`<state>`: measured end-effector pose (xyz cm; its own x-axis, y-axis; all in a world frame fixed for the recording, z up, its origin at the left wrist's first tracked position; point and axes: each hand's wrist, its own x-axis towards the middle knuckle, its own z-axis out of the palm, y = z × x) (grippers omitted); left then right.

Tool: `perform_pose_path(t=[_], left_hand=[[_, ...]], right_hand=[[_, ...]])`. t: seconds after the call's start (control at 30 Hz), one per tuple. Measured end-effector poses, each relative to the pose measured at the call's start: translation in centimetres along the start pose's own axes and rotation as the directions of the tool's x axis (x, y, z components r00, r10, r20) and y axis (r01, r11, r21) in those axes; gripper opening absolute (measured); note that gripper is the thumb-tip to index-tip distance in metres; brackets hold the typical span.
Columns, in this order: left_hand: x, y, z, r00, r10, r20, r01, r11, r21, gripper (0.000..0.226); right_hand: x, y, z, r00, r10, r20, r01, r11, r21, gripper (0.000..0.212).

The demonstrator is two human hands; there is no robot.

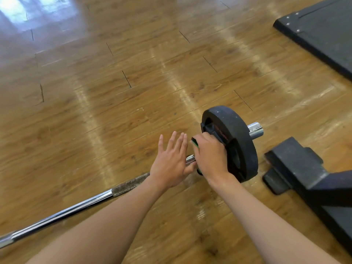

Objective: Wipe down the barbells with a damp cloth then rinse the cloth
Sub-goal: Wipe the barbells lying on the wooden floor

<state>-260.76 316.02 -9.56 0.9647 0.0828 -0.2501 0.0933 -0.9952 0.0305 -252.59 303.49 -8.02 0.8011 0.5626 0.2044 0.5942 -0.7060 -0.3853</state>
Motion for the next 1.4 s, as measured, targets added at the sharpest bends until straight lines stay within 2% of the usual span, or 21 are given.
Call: perform_pose_path(t=[0.07, 0.13, 0.23, 0.37, 0.4, 0.47, 0.53, 0.6, 0.67, 0.7, 0.8, 0.87, 0.93, 1.0, 1.07, 1.1, 1.17, 1.27, 1.33, 1.4], left_hand=[[-0.2, 0.1, -0.1, 1.000, 0.004, 0.007, -0.004, 1.000, -0.030, 0.100], [-0.4, 0.3, -0.2, 1.000, 0.006, 0.020, -0.006, 1.000, -0.020, 0.099], [-0.7, 0.7, -0.6, 0.998, -0.021, 0.059, 0.023, 0.999, -0.026, 0.098], [0.0, 1.2, -1.9, 0.987, -0.104, 0.123, 0.120, 0.985, -0.127, 0.111], [0.2, 1.5, -2.6, 0.988, -0.106, 0.115, 0.126, 0.975, -0.183, 0.116], [1.0, 2.3, -4.7, 0.993, -0.115, -0.022, 0.101, 0.933, -0.346, 0.113], [2.2, 4.0, -7.8, 0.971, -0.154, -0.182, 0.041, 0.860, -0.508, 0.097], [3.4, 5.9, -10.9, 0.951, -0.140, -0.274, -0.044, 0.819, -0.572, 0.083], [4.8, 7.9, -13.4, 0.948, -0.105, -0.301, -0.090, 0.817, -0.569, 0.081], [5.6, 8.7, -14.0, 0.956, -0.114, -0.271, -0.064, 0.818, -0.571, 0.078], [7.8, 10.3, -14.1, 0.968, -0.229, -0.100, 0.128, 0.798, -0.590, 0.059], [8.6, 10.8, -13.1, 0.959, -0.280, 0.036, 0.255, 0.806, -0.534, 0.062], [9.0, 11.3, -12.3, 0.934, -0.348, 0.079, 0.338, 0.793, -0.507, 0.061], [9.4, 12.0, -12.4, 0.904, -0.421, 0.067, 0.398, 0.777, -0.488, 0.055], [9.5, 12.6, -12.8, 0.889, -0.457, 0.022, 0.419, 0.795, -0.439, 0.046], [9.6, 12.7, -12.6, 0.886, -0.463, -0.018, 0.415, 0.811, -0.412, 0.042], [9.4, 12.8, -12.1, 0.884, -0.458, -0.090, 0.398, 0.841, -0.366, 0.038], [9.1, 13.1, -11.5, 0.885, -0.444, -0.139, 0.376, 0.859, -0.348, 0.054], [8.9, 13.7, -11.8, 0.893, -0.426, -0.146, 0.359, 0.870, -0.339, 0.061], [8.9, 14.0, -12.0, 0.900, -0.408, -0.155, 0.347, 0.884, -0.313, 0.067]], right_hand=[[-1.8, 0.8, -0.8, 0.997, -0.073, 0.008, 0.072, 0.995, 0.068, 0.029], [-2.7, 1.2, -1.9, 0.997, -0.071, 0.026, 0.066, 0.988, 0.136, 0.037], [-3.2, 1.2, -3.8, 1.000, -0.003, 0.021, -0.003, 0.960, 0.281, 0.034], [-3.9, 0.9, -6.9, 0.998, -0.057, -0.022, 0.062, 0.916, 0.397, 0.031], [-3.9, 0.8, -7.7, 0.997, -0.073, -0.038, 0.083, 0.905, 0.418, 0.031], [-3.7, 0.5, -9.6, 0.991, -0.080, -0.106, 0.121, 0.869, 0.479, 0.029], [-3.4, 0.7, -12.1, 0.977, 0.000, -0.214, 0.118, 0.836, 0.537, 0.026], [-2.7, 1.5, -14.5, 0.944, 0.148, -0.293, 0.059, 0.802, 0.595, 0.025], [-1.4, 3.3, -16.1, 0.896, 0.299, -0.327, -0.027, 0.774, 0.633, 0.026], [-0.5, 4.5, -16.2, 0.883, 0.340, -0.323, -0.062, 0.768, 0.637, 0.028], [1.5, 8.2, -14.2, 0.913, 0.335, -0.235, -0.141, 0.797, 0.587, 0.032], [2.4, 10.1, -11.8, 0.953, 0.271, -0.139, -0.150, 0.814, 0.561, 0.033], [2.9, 11.5, -9.3, 0.982, 0.184, -0.046, -0.134, 0.845, 0.518, 0.033], [3.2, 12.4, -7.1, 0.995, 0.085, 0.051, -0.099, 0.849, 0.519, 0.024], [3.0, 12.7, -5.2, 0.993, -0.049, 0.108, -0.011, 0.867, 0.498, 0.028], [2.6, 12.9, -4.3, 0.992, -0.100, 0.083, 0.052, 0.889, 0.454, 0.028], [1.4, 14.1, -2.8, 0.981, -0.188, -0.050, 0.195, 0.947, 0.256, 0.025], [0.1, 16.4, -2.8, 0.925, -0.360, -0.118, 0.374, 0.918, 0.130, 0.033], [0.4, 16.9, -3.0, 0.923, -0.379, -0.068, 0.384, 0.920, 0.083, 0.033], [1.7, 16.4, -2.5, 0.953, -0.302, -0.024, 0.302, 0.953, 0.030, 0.028]])
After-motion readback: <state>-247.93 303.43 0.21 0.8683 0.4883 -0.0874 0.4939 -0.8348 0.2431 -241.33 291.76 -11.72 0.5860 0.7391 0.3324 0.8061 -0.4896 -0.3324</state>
